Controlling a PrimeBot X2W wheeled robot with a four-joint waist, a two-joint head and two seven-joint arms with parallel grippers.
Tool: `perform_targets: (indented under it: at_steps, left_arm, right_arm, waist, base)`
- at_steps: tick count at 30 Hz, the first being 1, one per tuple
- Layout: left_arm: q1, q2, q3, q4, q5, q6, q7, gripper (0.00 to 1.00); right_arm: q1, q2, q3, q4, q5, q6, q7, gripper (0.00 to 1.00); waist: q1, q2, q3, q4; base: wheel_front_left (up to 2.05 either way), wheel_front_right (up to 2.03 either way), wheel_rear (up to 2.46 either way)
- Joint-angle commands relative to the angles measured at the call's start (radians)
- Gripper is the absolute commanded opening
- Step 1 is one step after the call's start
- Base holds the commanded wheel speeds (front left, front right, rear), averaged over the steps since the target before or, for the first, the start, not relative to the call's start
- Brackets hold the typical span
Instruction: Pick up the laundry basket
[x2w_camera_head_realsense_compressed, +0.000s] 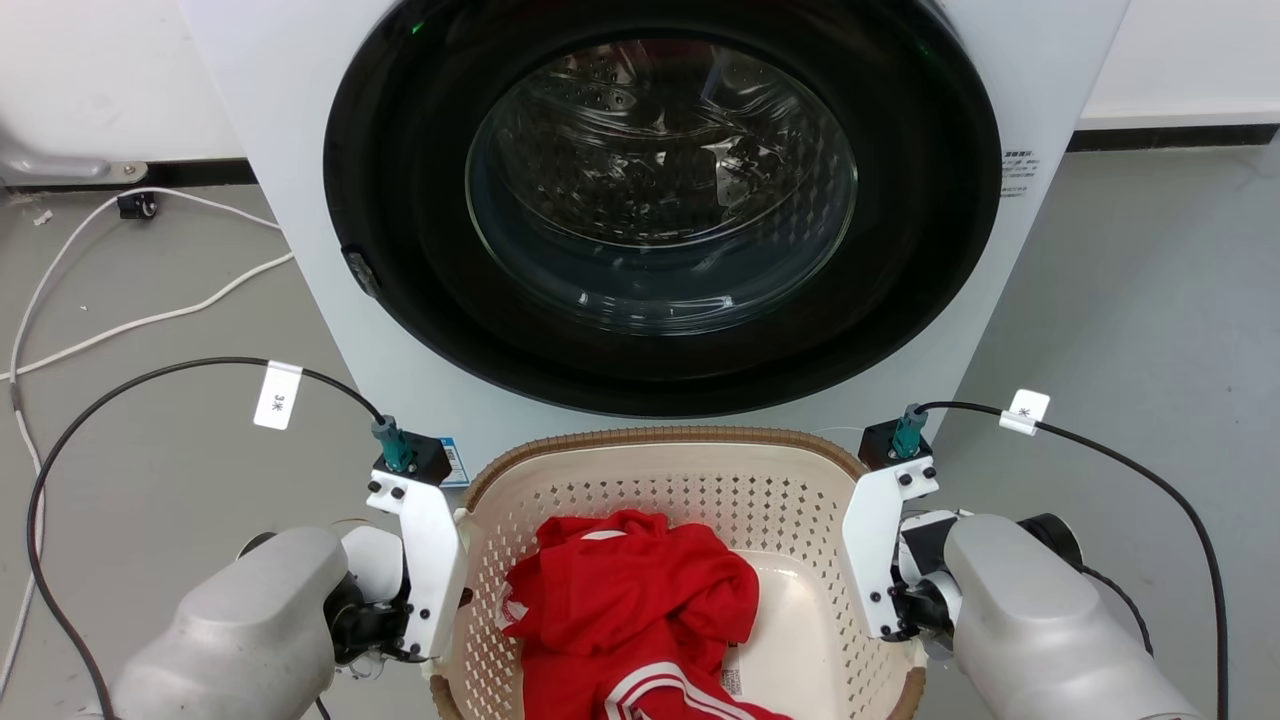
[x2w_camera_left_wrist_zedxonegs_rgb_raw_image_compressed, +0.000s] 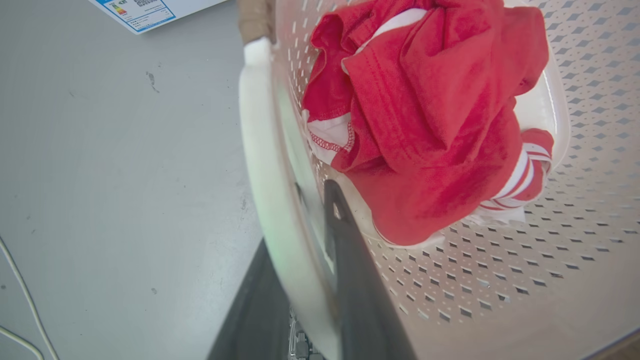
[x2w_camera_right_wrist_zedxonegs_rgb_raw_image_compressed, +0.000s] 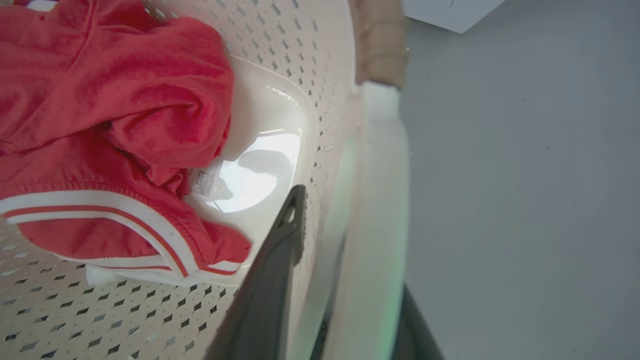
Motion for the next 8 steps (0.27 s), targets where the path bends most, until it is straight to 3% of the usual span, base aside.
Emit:
perform_targets:
  at_steps: [1,8]
  left_arm:
    - [0.006,0.055,-0.005,0.026,0.021,0.005,0.006,0.0]
    - [0.009,0.057,-0.005,0.023,0.024,0.005,0.013,0.0]
  right_arm:
    - [-0.003,-0.05,0.008,0.012,-0.007,0.0,-0.002,0.0]
    - [-0.009,-0.05,0.018,0.009,0.003,0.0,-0.005,0.0]
  waist:
    - [0.0,0.0,-0.001,0.0]
    - [0.0,0.0,-0.004,-0.001]
  base:
    - [0.0,0.0,0.0]
    - [0.0,0.0,0.0]
